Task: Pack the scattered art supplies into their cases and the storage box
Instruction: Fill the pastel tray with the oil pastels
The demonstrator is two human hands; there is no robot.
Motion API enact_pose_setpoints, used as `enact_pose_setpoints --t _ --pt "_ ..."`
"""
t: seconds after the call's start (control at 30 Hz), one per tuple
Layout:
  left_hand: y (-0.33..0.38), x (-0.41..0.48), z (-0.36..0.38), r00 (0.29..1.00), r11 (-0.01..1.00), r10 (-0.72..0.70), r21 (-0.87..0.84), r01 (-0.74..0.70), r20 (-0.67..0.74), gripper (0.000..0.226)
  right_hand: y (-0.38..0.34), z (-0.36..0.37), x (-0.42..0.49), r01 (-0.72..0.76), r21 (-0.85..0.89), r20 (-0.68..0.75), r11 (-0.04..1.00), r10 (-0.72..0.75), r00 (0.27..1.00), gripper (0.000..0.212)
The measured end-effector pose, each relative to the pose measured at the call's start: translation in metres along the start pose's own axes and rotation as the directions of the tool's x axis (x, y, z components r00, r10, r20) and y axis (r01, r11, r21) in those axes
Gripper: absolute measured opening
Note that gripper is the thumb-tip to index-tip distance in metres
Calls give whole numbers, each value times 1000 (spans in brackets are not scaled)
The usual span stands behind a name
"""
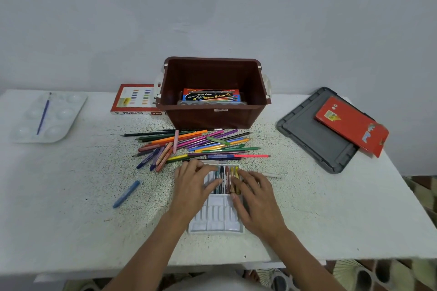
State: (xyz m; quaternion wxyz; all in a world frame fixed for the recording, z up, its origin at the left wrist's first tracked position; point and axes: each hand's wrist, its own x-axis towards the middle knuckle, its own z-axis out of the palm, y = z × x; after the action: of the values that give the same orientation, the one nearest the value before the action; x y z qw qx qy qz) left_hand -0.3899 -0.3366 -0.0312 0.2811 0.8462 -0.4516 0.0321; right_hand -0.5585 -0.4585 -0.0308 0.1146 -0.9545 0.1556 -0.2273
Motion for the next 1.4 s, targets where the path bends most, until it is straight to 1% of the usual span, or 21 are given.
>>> enact_pose_setpoints --t 0.1,0.2,0.3,0.4,0.53,0.6,0.63,0.7,0.77,0.83,0.93,1.0,1.07,1.13,1.17,1.23,1.27,1.33,1.4 --pt "-1 -2 1 999 998 29 58 -28 -17 44 0 0 0 -2 -6 5 1000 2 1000 42" --pt "-2 -4 2 999 995 39 96 -38 -3 44 1 1 0 -10 -8 17 1000 10 1000 42" --pt "-3 1 1 998 995 64 80 -65 12 44 1 1 0 -8 -1 16 1000 8 1000 41" --pt "-5 13 -4 995 995 96 23 -96 -8 43 0 -1 1 -6 -1 7 1000 6 1000 41" --pt "-11 45 -9 993 992 117 58 -115 -35 36 -1 0 1 -1 6 3 1000 1 1000 41" --pt "-12 64 -10 989 985 142 101 -138 -37 28 0 0 1 -3 8 2 1000 3 1000 41" --pt "-12 73 -11 987 979 160 129 -157 -17 28 0 0 0 -2 11 2 1000 2 1000 41" --pt "-9 89 -13 976 960 196 183 -212 99 37 -1 0 1 -3 17 5 1000 2 1000 42" --pt "-6 101 -15 948 941 235 194 -278 217 44 -1 0 1 -2 20 4 1000 2 1000 41" --pt "-1 110 -16 928 936 234 190 -296 288 45 -1 0 1 -4 21 4 1000 4 1000 41" --pt "5 119 -17 924 929 183 248 -275 337 40 -1 0 0 -5 22 4 1000 5 1000 41" --pt "7 122 -17 923 907 169 312 -283 345 37 -1 -1 0 -10 17 2 1000 10 1000 41" --pt "6 121 -17 929 890 179 348 -293 324 35 -2 -1 0 -12 12 8 1000 11 1000 42" --pt "4 115 -17 952 922 184 292 -254 245 36 -2 -1 0 -12 7 13 1000 12 1000 41" --pt "1 112 -17 966 954 175 209 -215 192 38 -1 -1 0 -12 7 14 1000 12 1000 41" --pt "-3 103 -20 985 991 137 -28 -134 104 43 -1 0 -1 -9 12 13 1000 9 1000 41" --pt "-5 97 -22 991 985 98 -148 -84 86 45 -1 0 -1 -6 14 15 1000 5 1000 41" --pt "-6 86 -29 997 940 -1 -339 29 83 44 0 1 -1 -5 12 21 1000 5 1000 41" --pt "-4 74 -38 991 880 -84 -458 122 102 43 0 1 -1 -14 9 26 1000 14 1000 41"
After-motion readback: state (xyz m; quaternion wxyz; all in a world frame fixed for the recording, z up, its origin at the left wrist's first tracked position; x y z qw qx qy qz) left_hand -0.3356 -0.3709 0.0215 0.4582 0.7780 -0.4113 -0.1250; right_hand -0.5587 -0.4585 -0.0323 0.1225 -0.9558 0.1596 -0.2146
